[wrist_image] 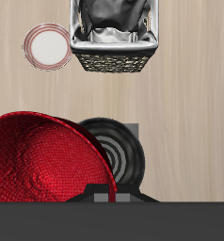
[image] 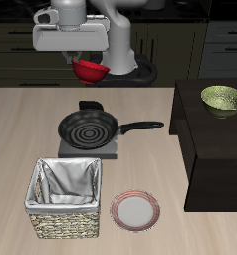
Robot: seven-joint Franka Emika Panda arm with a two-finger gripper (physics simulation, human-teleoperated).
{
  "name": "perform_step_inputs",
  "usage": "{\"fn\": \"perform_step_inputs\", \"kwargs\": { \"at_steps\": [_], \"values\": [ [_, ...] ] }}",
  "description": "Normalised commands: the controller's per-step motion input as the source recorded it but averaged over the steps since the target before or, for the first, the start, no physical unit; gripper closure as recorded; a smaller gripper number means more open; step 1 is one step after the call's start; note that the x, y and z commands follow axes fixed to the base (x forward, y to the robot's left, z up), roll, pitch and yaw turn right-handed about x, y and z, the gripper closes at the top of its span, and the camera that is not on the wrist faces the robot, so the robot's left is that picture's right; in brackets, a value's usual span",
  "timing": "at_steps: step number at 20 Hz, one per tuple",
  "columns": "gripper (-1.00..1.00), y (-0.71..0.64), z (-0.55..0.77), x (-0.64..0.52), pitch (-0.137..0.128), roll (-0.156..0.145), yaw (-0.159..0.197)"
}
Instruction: Place the red bowl on the plate
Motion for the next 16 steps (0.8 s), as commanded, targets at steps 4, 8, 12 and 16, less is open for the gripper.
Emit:
{"fn": "perform_step_inputs", "kwargs": {
  "at_steps": [4, 8, 12, 16],
  "values": [
    [1.0, 0.28, 0.1, 0.14, 0.004, -0.01, -0.008],
    [1.0, 0.21, 0.03, 0.12, -0.009, -0.008, 0.021],
    [1.0, 0.12, 0.08, 0.17, -0.015, -0.017, 0.005],
    [1.0, 0.19, 0.02, 0.23, -0.002, -0.024, -0.006]
  ]
}}
